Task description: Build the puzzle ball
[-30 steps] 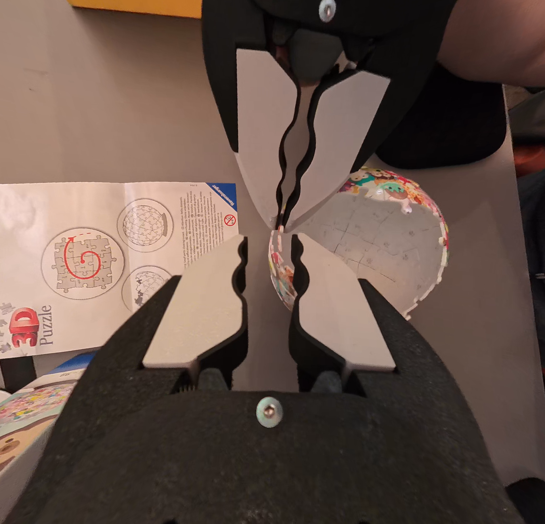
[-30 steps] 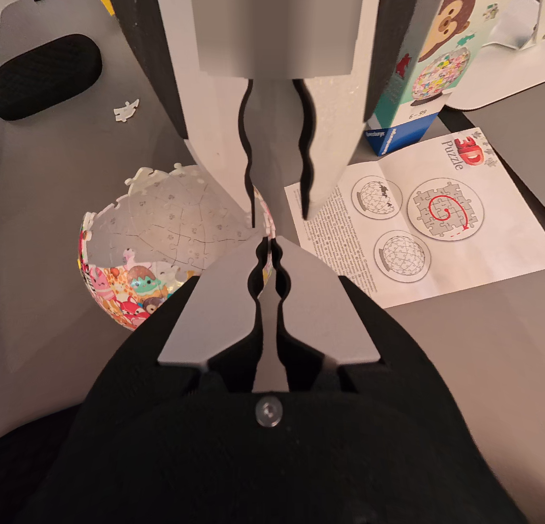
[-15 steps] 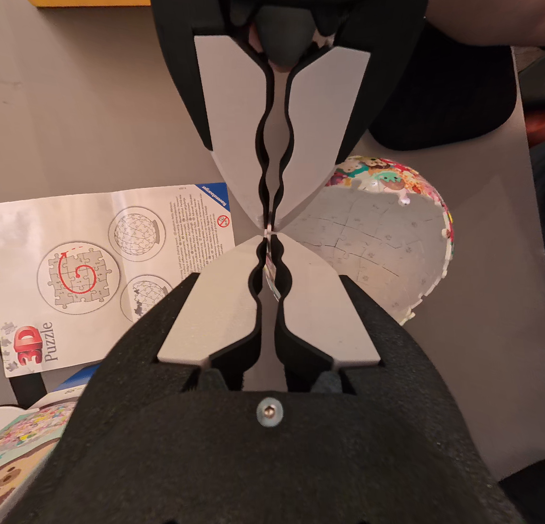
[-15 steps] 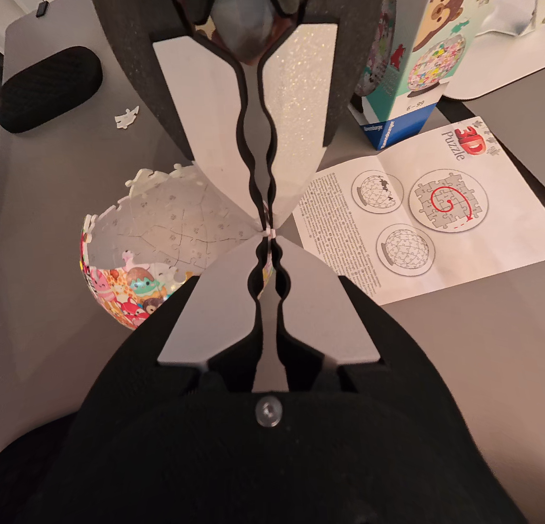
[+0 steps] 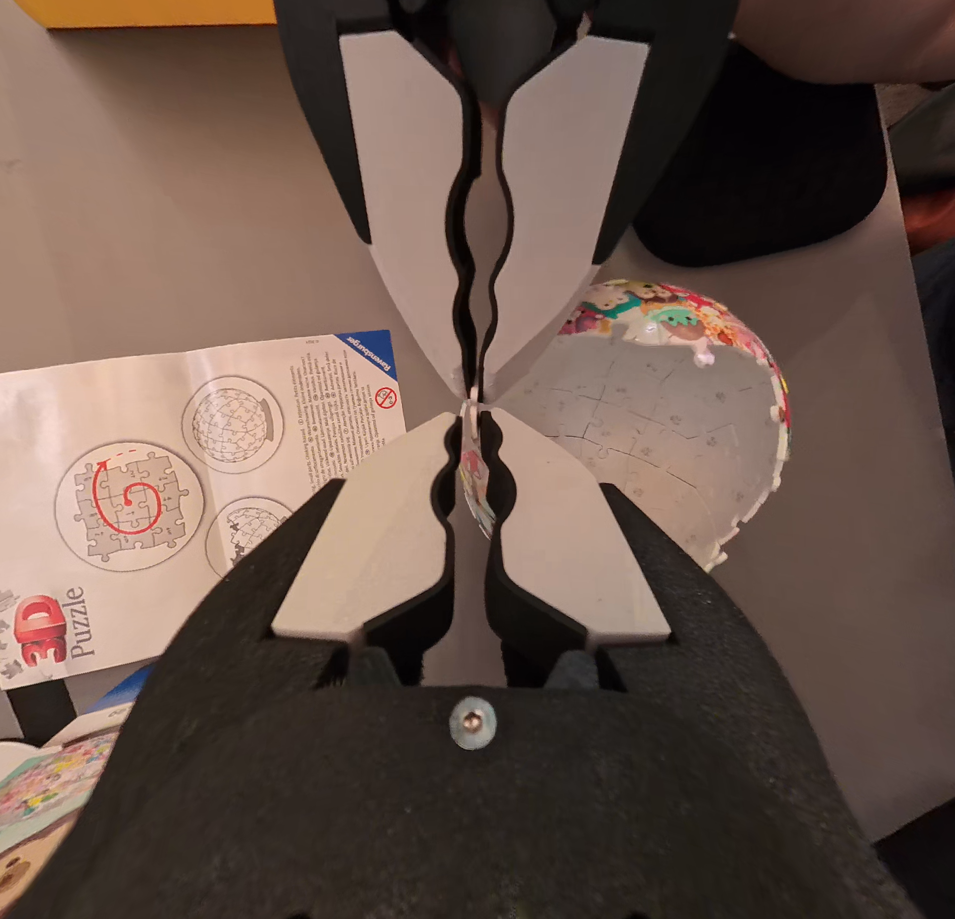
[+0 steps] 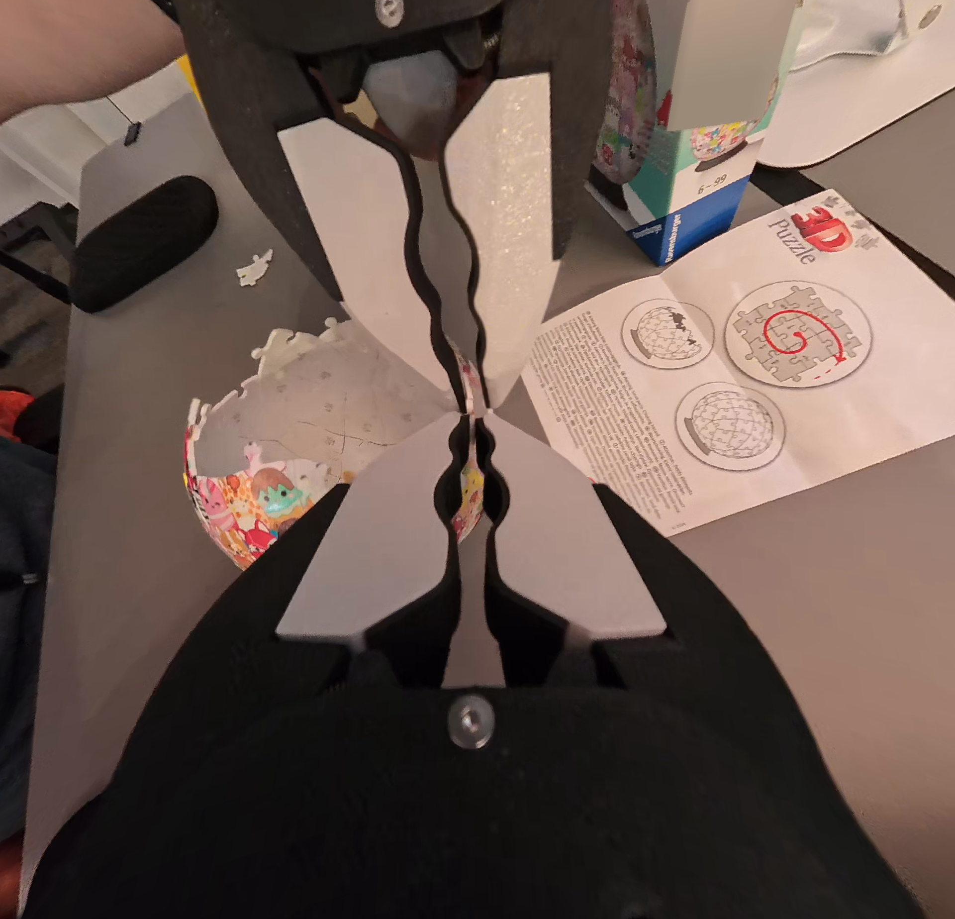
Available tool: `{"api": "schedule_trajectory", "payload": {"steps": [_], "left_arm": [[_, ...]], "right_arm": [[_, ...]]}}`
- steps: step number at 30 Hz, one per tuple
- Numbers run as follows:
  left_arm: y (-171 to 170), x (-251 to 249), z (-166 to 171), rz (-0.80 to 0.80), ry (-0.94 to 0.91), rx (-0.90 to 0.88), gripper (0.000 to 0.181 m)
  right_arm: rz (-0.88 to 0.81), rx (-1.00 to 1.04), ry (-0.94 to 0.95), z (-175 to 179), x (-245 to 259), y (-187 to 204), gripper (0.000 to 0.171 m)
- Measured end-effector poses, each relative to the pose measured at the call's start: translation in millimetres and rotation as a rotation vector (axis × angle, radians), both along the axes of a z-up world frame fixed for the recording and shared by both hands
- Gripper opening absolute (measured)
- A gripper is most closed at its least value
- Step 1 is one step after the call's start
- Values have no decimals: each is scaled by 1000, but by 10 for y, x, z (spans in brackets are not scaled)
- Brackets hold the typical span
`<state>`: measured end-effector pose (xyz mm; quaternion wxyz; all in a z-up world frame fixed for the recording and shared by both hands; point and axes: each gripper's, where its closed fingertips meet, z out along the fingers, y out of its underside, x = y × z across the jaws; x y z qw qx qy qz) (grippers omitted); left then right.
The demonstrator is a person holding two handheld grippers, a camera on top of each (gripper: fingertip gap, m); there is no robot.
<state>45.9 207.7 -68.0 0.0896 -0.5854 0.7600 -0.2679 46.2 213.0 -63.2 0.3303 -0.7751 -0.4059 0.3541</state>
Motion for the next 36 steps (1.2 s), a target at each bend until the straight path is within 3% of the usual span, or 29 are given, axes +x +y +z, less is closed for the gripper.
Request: {"api": "schedule_trajectory", "payload": {"steps": [25,30,36], "left_arm": [[-31,12,-65,-186,145,129,2],[-28,21,-63,-190,133,144,2],[-35,24,-54,-216,124,205,2]], "right_arm": [[57,-48,-5,30,68,-72,6],[-2,-116,-16,88,147,-86,21],[-66,-272,-188,68,128,-81,31]]}}
